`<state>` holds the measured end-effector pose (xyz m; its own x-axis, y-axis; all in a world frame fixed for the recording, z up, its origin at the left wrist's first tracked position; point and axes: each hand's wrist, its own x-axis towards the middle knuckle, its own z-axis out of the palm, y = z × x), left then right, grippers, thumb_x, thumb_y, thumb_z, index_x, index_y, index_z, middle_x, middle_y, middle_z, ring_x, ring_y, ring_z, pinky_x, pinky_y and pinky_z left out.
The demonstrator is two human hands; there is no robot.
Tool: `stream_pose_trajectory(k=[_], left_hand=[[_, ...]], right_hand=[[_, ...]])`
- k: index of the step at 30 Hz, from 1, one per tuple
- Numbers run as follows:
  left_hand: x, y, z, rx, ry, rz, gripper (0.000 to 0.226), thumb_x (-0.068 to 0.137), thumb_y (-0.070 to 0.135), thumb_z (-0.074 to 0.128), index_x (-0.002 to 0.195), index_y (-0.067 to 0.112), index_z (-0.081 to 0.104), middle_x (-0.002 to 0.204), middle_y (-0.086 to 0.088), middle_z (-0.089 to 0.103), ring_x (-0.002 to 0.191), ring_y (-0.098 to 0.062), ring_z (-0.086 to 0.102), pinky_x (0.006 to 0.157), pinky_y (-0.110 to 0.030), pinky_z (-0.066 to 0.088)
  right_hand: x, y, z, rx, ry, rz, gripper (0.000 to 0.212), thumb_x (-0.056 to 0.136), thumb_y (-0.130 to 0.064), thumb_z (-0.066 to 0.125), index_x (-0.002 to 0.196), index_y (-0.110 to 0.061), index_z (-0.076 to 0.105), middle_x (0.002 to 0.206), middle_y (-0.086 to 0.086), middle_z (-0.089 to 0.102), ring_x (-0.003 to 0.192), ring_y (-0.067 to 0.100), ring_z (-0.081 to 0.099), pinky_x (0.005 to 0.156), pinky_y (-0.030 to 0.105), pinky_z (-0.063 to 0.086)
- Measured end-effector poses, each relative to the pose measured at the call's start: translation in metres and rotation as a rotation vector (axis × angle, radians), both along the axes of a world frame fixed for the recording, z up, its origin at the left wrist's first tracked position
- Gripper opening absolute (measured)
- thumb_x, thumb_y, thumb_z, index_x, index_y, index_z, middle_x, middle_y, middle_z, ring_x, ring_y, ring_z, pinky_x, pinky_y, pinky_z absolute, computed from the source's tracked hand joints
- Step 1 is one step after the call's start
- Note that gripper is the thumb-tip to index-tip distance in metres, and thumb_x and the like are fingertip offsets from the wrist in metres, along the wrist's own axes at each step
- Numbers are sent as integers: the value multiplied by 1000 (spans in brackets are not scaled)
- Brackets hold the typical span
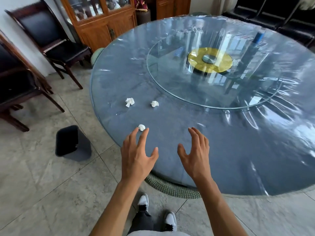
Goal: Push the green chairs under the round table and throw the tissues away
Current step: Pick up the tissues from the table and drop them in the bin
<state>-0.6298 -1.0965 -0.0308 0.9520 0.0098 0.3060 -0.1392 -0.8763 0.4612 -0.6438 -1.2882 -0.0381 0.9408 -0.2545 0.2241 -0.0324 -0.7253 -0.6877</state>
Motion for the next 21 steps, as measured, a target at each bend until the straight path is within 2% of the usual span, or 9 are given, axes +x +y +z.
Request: stream_pose_trajectory(k=[6,12,21], left_hand=[[18,25,10,-36,-38,17,61,78,39,73,134,29,52,140,-4,49,119,-31,52,92,-47,48],[53,73,15,-92,-27,49,61,80,49,59,137,27,51,139,-4,50,119,-31,52,94,-46,46],[107,152,11,-201,0,25,64,81,50,57,139,24,51,138,-4,51,118,-28,52,98,-48,48]], right_hand=[[29,31,14,2,-45,62,62,87,-43,51,138,-8,52,146,9,50,130,30,43,108,42,34],[62,76,20,28,-22,70,62,87,-44,50,139,-9,52,147,8,49,131,28,43,110,38,32],[109,155,22,77,-34,36,63,88,-45,51,140,-10,50,147,8,48,131,25,41,108,52,40]])
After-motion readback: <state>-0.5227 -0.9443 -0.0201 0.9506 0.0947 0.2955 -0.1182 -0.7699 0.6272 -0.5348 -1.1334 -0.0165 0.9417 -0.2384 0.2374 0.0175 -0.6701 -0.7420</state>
